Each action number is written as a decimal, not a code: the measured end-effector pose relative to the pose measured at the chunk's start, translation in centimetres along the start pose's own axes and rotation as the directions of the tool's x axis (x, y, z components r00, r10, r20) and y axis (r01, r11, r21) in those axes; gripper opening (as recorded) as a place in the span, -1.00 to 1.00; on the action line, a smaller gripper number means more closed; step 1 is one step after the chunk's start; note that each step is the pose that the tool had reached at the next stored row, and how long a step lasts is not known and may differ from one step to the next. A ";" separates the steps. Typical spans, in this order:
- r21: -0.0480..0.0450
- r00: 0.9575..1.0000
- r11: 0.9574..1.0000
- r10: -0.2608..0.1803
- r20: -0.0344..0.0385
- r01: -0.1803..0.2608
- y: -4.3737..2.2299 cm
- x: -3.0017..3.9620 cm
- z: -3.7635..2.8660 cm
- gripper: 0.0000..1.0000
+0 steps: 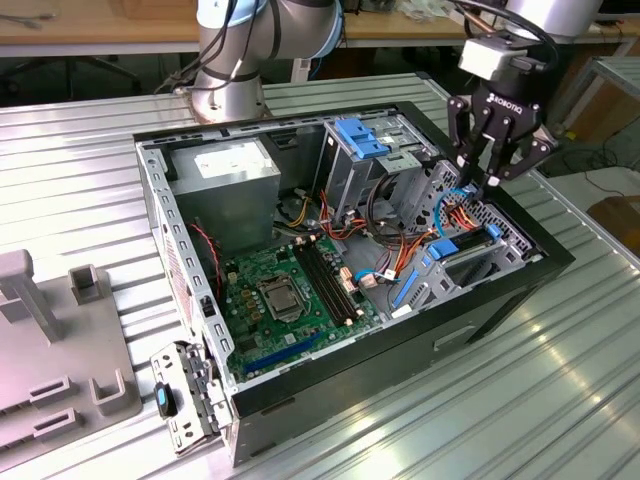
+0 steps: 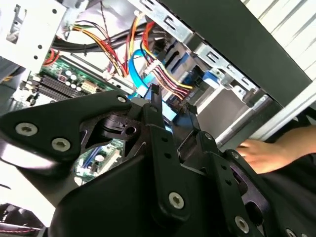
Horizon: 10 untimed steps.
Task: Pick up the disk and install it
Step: 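Insert the second disk wire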
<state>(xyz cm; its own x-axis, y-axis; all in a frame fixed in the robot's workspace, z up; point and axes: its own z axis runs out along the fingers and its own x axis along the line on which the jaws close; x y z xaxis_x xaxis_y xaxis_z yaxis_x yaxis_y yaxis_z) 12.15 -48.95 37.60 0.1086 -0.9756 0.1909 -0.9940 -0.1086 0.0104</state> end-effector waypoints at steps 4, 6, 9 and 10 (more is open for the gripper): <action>-0.005 0.998 1.000 -0.002 -0.058 0.001 0.00 -0.01 0.08 -0.28; -0.005 0.998 1.000 -0.002 -0.063 0.002 0.00 -0.03 0.15 -0.28; -0.005 0.998 1.000 -0.002 -0.063 0.002 0.00 -0.03 0.19 -0.28; -0.005 0.998 1.000 -0.002 -0.063 0.002 0.00 -0.04 0.21 -0.28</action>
<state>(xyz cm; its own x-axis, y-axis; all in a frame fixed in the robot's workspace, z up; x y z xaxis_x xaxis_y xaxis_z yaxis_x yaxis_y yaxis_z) 12.15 -48.96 37.40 0.1100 -0.9613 0.2525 -0.9939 -0.1095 0.0161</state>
